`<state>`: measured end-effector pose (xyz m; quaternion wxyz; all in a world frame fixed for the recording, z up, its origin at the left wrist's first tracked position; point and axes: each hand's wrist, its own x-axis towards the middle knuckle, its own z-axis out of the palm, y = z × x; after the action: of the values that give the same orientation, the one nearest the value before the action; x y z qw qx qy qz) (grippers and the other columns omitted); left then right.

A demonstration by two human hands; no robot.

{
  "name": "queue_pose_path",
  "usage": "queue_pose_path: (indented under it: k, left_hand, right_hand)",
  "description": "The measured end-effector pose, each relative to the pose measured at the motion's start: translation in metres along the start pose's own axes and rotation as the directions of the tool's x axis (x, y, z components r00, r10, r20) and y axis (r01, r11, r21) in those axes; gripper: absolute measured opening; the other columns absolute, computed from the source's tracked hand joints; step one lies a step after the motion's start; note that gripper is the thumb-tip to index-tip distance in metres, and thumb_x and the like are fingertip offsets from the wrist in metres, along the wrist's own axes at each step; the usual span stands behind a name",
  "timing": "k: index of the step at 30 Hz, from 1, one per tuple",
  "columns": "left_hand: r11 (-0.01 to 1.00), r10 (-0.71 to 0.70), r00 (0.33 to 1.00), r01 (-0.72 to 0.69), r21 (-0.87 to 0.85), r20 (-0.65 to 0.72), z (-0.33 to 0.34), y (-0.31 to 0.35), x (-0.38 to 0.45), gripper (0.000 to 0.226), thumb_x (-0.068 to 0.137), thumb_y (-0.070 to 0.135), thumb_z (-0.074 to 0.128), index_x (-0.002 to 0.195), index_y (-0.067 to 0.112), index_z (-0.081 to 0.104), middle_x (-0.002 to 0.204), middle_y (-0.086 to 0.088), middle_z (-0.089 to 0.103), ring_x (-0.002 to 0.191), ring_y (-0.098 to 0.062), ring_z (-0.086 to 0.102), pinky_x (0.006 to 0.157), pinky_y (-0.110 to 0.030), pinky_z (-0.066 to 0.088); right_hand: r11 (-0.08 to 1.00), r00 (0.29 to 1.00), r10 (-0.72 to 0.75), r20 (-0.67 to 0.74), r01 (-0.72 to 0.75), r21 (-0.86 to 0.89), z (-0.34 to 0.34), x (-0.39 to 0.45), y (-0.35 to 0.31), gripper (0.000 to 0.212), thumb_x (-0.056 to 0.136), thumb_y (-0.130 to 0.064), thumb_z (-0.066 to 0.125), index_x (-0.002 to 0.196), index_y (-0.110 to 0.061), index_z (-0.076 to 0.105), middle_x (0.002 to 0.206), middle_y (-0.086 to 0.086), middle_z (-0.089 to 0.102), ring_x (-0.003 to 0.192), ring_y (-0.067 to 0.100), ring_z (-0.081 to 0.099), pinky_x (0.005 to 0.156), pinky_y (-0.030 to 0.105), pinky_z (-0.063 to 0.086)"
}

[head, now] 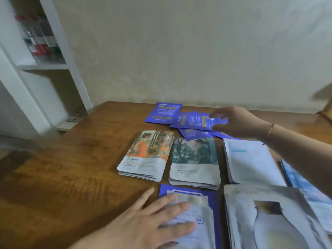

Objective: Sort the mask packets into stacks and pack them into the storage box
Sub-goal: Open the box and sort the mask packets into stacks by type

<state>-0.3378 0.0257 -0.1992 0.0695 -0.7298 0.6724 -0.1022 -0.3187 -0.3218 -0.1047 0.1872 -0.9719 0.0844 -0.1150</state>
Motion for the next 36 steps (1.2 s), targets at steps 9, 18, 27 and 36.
queue_pose_path:
  k: [9, 18, 27, 36]
  left_hand:
    - [0.995, -0.041, 0.994, 0.031, -0.095, -0.102, -0.018, -0.033, 0.003, 0.049, 0.103, 0.053, 0.026, 0.150, 0.041, 0.028, 0.158, 0.012, 0.026, 0.145, -0.015, 0.029, 0.109, -0.039, 0.033]
    - [0.815, -0.524, 0.844, 0.459, -0.354, -0.111, -0.015, -0.167, 0.157, 0.054, 0.087, 0.048, 0.055, 0.137, 0.028, 0.052, 0.143, 0.011, 0.048, 0.135, -0.009, 0.040, 0.114, -0.032, 0.031]
    - [0.856, -0.469, 0.873, 0.486, -0.175, 0.130, 0.007, -0.206, 0.197, 0.071, 0.085, 0.053, 0.060, 0.148, 0.034, 0.034, 0.156, 0.011, 0.028, 0.146, -0.015, 0.018, 0.119, -0.045, 0.015]
    - [0.945, -0.324, 0.943, 0.321, -0.059, -0.072, 0.006, -0.194, 0.197, 0.077, 0.083, 0.060, 0.057, 0.150, 0.036, 0.026, 0.157, 0.015, 0.025, 0.146, -0.010, 0.015, 0.122, -0.042, 0.004]
  right_hand:
    - [0.988, 0.988, 0.153, 0.035, -0.153, 0.004, 0.016, 0.035, 0.052, 0.041, 0.080, -0.025, 0.073, 0.120, -0.017, 0.065, 0.122, 0.003, 0.066, 0.107, 0.022, 0.061, 0.094, 0.030, 0.045]
    - [0.953, 0.969, -0.150, 0.198, 0.195, -0.231, 0.044, 0.082, 0.023, 0.062, 0.084, -0.046, 0.064, 0.139, -0.025, 0.047, 0.132, 0.004, 0.059, 0.119, 0.026, 0.054, 0.095, 0.030, 0.043]
    - [0.656, 0.831, -0.502, 0.240, 0.547, -0.521, 0.057, 0.090, 0.032, 0.024, 0.096, -0.034, 0.042, 0.099, -0.019, 0.060, 0.107, 0.001, 0.065, 0.094, 0.029, 0.063, 0.064, 0.035, 0.042]
    - [0.711, 0.696, -0.697, -0.172, 0.640, -0.290, 0.032, 0.041, 0.103, 0.022, 0.083, -0.020, 0.056, 0.086, -0.014, 0.077, 0.093, -0.003, 0.075, 0.070, 0.019, 0.071, 0.049, 0.023, 0.052]
